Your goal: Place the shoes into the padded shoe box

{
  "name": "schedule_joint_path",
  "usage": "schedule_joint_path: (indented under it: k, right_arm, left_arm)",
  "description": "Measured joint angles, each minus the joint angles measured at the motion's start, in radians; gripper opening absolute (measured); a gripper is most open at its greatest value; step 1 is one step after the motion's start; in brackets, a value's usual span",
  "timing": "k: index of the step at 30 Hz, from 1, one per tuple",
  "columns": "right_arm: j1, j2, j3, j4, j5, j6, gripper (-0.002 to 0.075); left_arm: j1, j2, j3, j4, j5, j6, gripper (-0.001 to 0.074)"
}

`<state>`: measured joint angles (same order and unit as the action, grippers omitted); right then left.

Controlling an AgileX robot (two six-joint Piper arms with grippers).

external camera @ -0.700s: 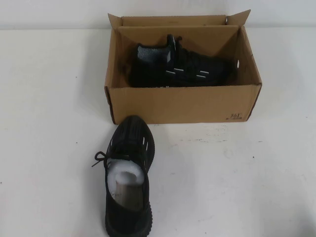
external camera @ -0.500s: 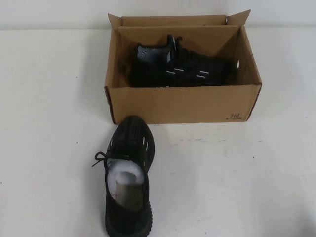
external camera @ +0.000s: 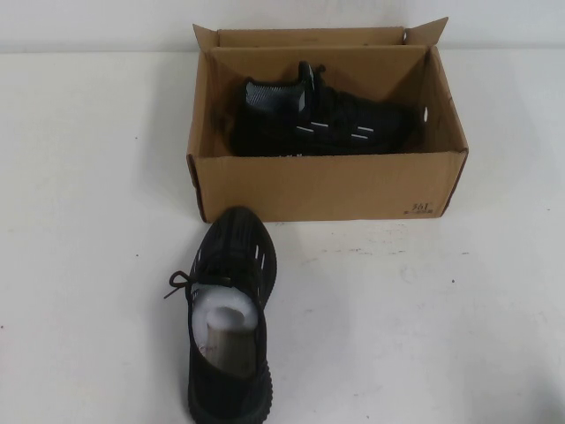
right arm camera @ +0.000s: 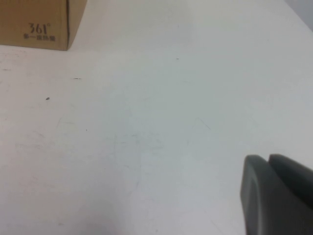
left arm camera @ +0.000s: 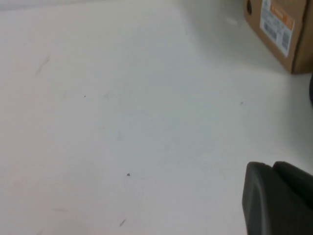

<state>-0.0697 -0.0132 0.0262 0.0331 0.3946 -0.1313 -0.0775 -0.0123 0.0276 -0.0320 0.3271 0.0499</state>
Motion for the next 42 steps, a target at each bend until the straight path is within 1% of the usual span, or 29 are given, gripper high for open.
schedule_joint_path:
  k: [8,16,20,23,25,27,32,35,39,42]
  right_arm:
    - [0.000,0.000,0.000,0.000,0.000,0.000,-0.0007]
    - [0.000,0.000,0.000,0.000,0.000,0.000,-0.0007]
    - [0.000,0.000,0.000,0.000,0.000,0.000,-0.0007]
    - [0.000,0.000,0.000,0.000,0.000,0.000,-0.0007]
    - [0.000,0.000,0.000,0.000,0.000,0.000,-0.0007]
    - [0.000,0.000,0.000,0.000,0.000,0.000,-0.0007]
    - [0.000,0.000,0.000,0.000,0.000,0.000,-0.0007]
    - [0.000,0.000,0.000,0.000,0.000,0.000,-0.0007]
    - [0.000,0.000,0.000,0.000,0.000,0.000,-0.0007]
    - [0.000,0.000,0.000,0.000,0.000,0.000,-0.0007]
  left_arm:
    - [0.000,0.000,0.000,-0.145,-0.113,-0.229,-0.0004]
    - [0.000,0.000,0.000,-0.170,-0.208,-0.261,-0.0004]
    - [0.000,0.000,0.000,-0.174,-0.218,-0.272,-0.0004]
    - [0.000,0.000,-0.008,-0.211,-0.192,-0.320,-0.0004]
    - [0.000,0.009,-0.063,-0.223,-0.102,-0.331,-0.0004]
    - [0.000,0.050,-0.158,-0.227,-0.008,-0.323,-0.0004]
    - [0.000,0.263,-0.410,-0.229,0.302,-0.178,-0.0004]
    - [0.000,0.426,-0.556,-0.236,0.481,-0.015,-0.0004]
    - [0.000,0.650,-0.708,-0.299,0.666,0.314,-0.0004]
    - [0.000,0.809,-0.788,-0.375,0.754,0.570,-0.0004]
